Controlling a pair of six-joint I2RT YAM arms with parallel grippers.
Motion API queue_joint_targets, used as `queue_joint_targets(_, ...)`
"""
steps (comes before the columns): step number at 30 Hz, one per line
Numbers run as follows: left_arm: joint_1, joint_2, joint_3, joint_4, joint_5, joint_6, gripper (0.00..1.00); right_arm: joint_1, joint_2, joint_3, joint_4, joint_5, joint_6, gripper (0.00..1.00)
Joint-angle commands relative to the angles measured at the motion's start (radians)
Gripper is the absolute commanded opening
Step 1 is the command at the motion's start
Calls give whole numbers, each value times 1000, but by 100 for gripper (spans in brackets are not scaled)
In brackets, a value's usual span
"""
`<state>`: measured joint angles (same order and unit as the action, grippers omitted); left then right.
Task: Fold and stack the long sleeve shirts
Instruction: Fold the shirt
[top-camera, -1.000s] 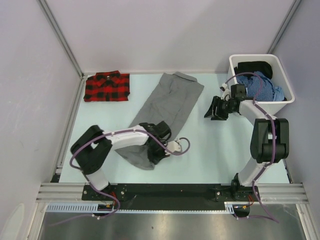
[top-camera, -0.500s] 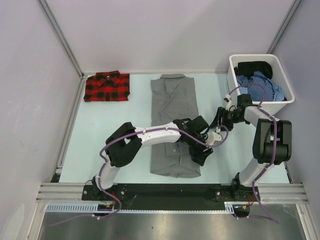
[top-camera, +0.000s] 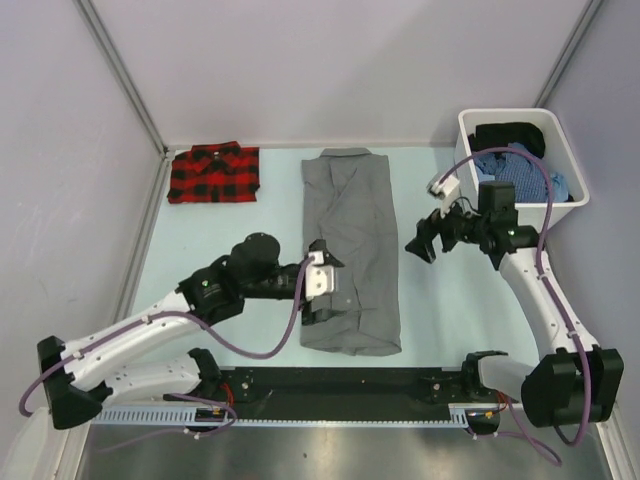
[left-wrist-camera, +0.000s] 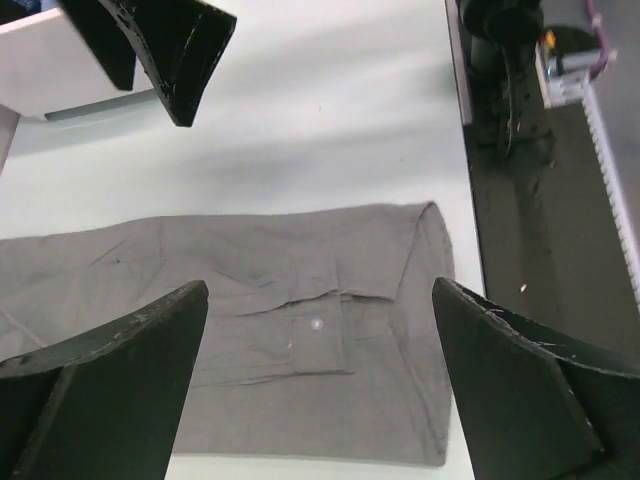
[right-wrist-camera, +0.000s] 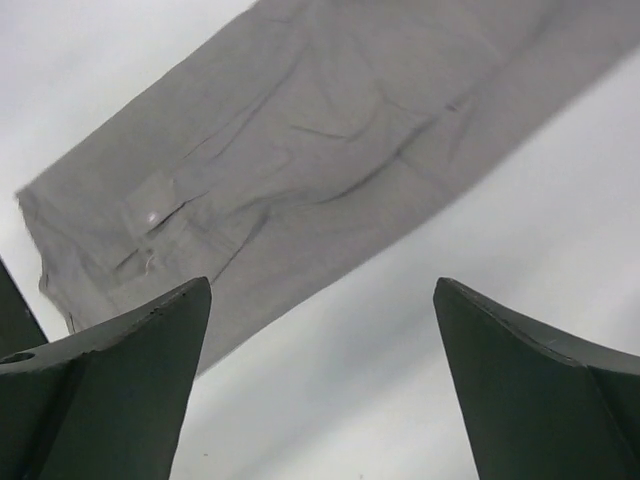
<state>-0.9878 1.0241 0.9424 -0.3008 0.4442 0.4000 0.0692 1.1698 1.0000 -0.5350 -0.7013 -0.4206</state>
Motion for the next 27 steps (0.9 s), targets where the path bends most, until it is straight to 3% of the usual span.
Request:
queue_joint_targets(1,17,47,-82,-100,28,312,98,100,13,-23,-200,-122,-447,99)
queue_joint_targets(2,23,48,-103,-174,57,341,98,113,7,-44,-268,-139,-536,99)
queue_joint_targets(3,32,27,-175,-178,65,390,97,121,-34,-76,-363,-156,-740,99)
queue_joint_targets(6,48,-45,-360,-115,56,531,94,152,-184,-269,-336,-130,-875,93)
queue_joint_targets(11,44,7,-507,-17,21,611,87,280,-288,-431,-342,-86,-1020,68)
queue_joint_targets(13,43,27,-522,-3,8,614,86,322,-276,-454,-350,-58,-1061,59)
queue_joint_targets(19,18,44,-557,34,-13,648,85,475,-253,-561,-200,45,-1070,46)
queue_joint_targets(27,-12,77,-571,22,-30,683,80,632,-245,-636,-36,154,-1014,45)
